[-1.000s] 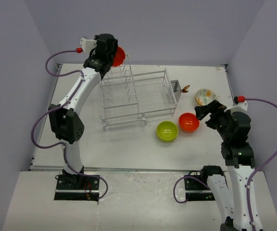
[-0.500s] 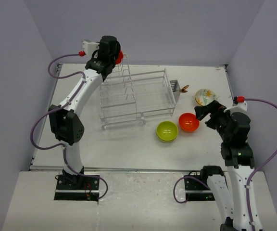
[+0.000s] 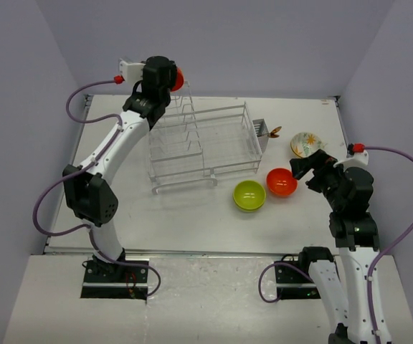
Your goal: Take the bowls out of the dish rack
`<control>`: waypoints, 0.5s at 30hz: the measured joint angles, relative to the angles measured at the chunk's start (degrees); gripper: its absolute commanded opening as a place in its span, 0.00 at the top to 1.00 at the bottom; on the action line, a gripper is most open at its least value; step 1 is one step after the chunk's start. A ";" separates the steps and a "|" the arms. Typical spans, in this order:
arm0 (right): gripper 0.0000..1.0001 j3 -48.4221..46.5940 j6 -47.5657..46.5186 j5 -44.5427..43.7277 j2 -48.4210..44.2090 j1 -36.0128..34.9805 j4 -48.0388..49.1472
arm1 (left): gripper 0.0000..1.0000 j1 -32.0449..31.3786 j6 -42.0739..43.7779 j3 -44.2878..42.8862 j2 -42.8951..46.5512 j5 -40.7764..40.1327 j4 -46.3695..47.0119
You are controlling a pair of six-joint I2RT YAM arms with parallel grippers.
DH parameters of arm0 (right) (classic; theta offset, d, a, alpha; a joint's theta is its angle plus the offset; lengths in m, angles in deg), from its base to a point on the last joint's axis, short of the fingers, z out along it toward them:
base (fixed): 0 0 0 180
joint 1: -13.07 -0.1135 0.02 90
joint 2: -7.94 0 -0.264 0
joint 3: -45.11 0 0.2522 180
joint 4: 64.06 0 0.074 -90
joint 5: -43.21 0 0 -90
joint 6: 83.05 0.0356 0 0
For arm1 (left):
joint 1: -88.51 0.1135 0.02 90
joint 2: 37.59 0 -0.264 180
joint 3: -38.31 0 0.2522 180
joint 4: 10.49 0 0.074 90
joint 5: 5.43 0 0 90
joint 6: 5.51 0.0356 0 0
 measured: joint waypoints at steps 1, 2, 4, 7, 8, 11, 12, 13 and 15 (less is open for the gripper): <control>0.01 0.00 0.00 0.13 0.00 0.00 -0.02 | 1.00 -0.15 0.26 0.42 0.46 0.22 1.09; 0.01 0.00 -0.02 0.20 0.00 0.00 -0.02 | 1.00 -0.33 0.87 0.55 0.72 0.46 2.08; 0.01 0.00 -0.09 0.52 0.00 0.00 0.00 | 1.00 -0.72 2.49 1.01 1.20 0.96 4.63; 0.01 0.00 -0.24 1.44 0.07 0.00 -0.02 | 1.00 -1.33 8.44 1.31 1.51 2.45 9.40; 0.01 0.00 -0.24 1.64 0.09 0.00 -0.02 | 1.00 -1.70 12.52 1.25 1.51 3.89 11.56; 0.01 -0.07 -0.15 2.34 0.15 0.00 -0.13 | 1.00 -3.74 26.91 -3.48 0.61 9.38 12.85; 0.01 -0.13 -0.11 2.51 0.11 0.00 -0.20 | 1.00 -4.94 32.44 -6.40 0.11 11.56 12.57; 0.01 -0.31 0.13 2.58 -0.09 0.00 -0.33 | 1.00 -6.19 37.24 -8.90 -0.15 13.88 12.20; 0.01 -1.07 0.63 2.56 -0.44 0.00 -0.98 | 1.00 -9.81 48.22 -12.48 0.35 19.98 11.32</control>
